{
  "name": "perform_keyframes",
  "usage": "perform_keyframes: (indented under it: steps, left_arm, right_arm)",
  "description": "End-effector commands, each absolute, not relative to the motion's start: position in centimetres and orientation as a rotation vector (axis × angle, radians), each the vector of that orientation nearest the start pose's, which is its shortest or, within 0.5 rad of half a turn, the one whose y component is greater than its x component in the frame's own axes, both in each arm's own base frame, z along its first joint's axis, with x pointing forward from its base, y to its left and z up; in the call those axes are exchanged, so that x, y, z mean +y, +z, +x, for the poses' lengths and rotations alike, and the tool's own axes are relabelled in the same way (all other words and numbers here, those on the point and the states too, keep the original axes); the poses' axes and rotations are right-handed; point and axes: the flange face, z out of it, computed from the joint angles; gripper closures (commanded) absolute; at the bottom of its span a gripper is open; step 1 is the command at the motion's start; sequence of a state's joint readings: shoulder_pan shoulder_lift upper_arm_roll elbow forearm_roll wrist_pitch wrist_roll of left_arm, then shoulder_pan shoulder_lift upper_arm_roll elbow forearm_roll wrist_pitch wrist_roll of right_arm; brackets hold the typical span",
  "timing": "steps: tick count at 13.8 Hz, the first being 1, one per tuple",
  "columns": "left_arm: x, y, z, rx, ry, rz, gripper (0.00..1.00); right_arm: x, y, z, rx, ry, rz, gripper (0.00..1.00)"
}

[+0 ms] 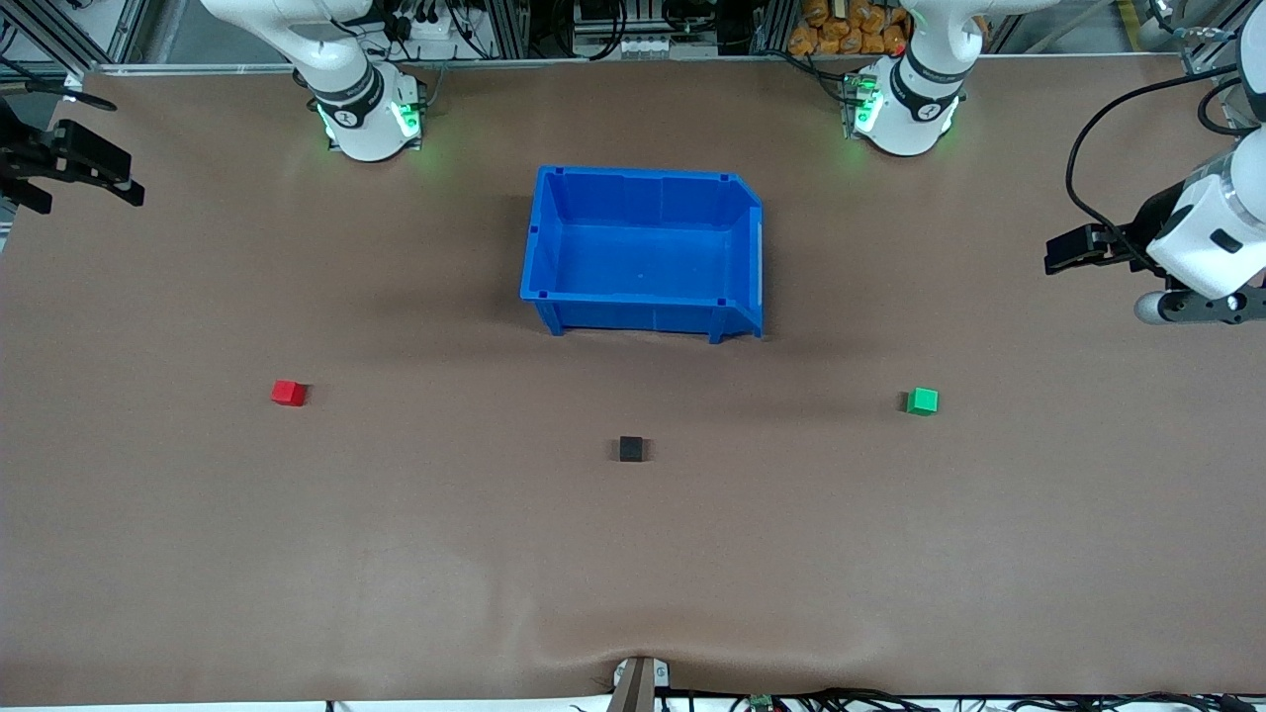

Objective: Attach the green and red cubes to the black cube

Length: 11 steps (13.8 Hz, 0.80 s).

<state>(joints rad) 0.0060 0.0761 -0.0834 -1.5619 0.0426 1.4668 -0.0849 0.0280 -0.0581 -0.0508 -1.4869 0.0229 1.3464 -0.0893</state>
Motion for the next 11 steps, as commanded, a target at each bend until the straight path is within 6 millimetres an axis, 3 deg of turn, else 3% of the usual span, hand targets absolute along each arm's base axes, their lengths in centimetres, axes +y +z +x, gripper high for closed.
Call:
perform_keyframes:
  steps: [1, 7, 11]
  left_arm:
    - [-3.6, 57.9, 55.8, -0.038, 0.251, -3.066, 0.00]
    - [-4.3, 55.0, 56.2, -0.018, 0.234, -3.068, 0.00]
    - [-4.6, 50.1, 56.3, -0.047, 0.194, -3.068, 0.00]
  right_arm:
    - [-1.1, 67.5, 50.8, -0.105, 0.131, -3.106, 0.00]
    - [-1.1, 67.6, 50.8, -0.105, 0.126, -3.107, 0.00]
    - [-1.7, 67.3, 51.2, -0.103, 0.132, -3.113, 0.00]
